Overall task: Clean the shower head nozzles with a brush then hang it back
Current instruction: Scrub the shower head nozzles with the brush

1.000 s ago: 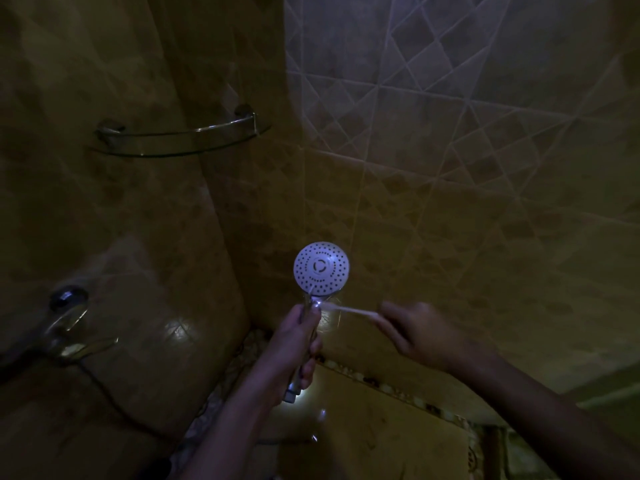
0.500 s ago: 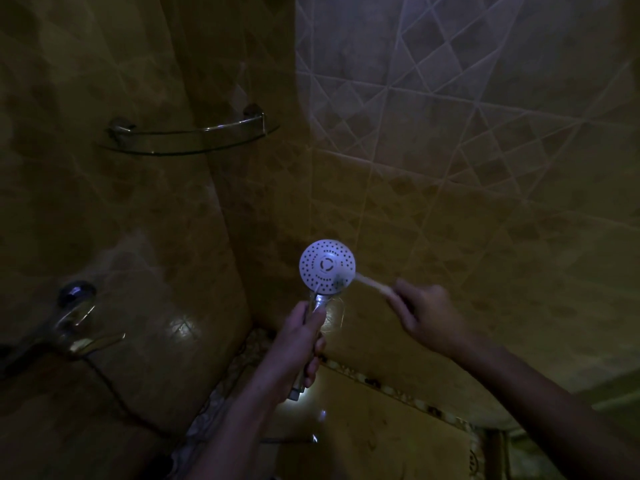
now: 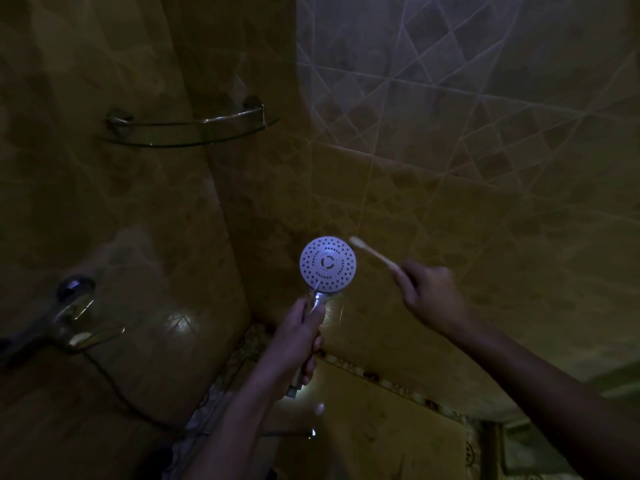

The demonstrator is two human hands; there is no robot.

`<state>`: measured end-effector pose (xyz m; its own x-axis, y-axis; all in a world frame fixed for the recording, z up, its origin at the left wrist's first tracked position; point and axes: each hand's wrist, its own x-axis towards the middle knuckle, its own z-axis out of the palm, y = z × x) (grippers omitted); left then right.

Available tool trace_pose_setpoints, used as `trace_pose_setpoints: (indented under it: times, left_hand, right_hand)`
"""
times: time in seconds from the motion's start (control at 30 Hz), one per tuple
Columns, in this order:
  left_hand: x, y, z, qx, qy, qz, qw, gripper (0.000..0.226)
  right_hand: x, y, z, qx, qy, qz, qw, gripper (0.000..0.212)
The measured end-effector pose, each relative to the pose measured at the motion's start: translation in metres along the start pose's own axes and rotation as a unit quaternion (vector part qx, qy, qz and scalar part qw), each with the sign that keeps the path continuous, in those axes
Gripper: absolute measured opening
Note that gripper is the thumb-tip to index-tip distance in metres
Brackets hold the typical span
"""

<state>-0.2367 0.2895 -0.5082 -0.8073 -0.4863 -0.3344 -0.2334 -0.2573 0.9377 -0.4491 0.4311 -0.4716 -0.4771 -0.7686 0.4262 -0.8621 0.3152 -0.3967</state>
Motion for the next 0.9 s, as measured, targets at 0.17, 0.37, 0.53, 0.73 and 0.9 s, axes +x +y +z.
trace_pose_setpoints:
  times: [0.17,0.37,0.53,0.73,0.9]
  left_hand:
    - [0.0,-0.004,-0.004,0.005,-0.007,0.005,1.0,0.024]
    - [-0.001,-0.006,-0.003,0.021,-0.006,0.008,1.0,0.029]
    - [0.0,-0.006,-0.004,0.019,-0.014,0.012,1.0,0.028]
    - [0.005,-0.008,-0.006,0.031,0.005,0.026,0.999,0.024]
    - [0.006,-0.008,-0.005,0.031,0.005,0.034,0.999,0.029]
  right_hand:
    - [-0.008,-0.006,-0.003,0.0,-0.136,-0.151,0.979,0.031]
    - [0.008,-0.005,-0.01,0.011,-0.033,-0.061,0.998,0.035]
    - [0.005,-0.008,-0.008,-0.033,-0.102,-0.109,0.988,0.042]
    - [0.006,-0.005,-0.01,0.033,-0.162,-0.178,0.97,0.027]
    - [0.024,0.003,-0.011,-0.035,-0.038,-0.028,0.998,0.031]
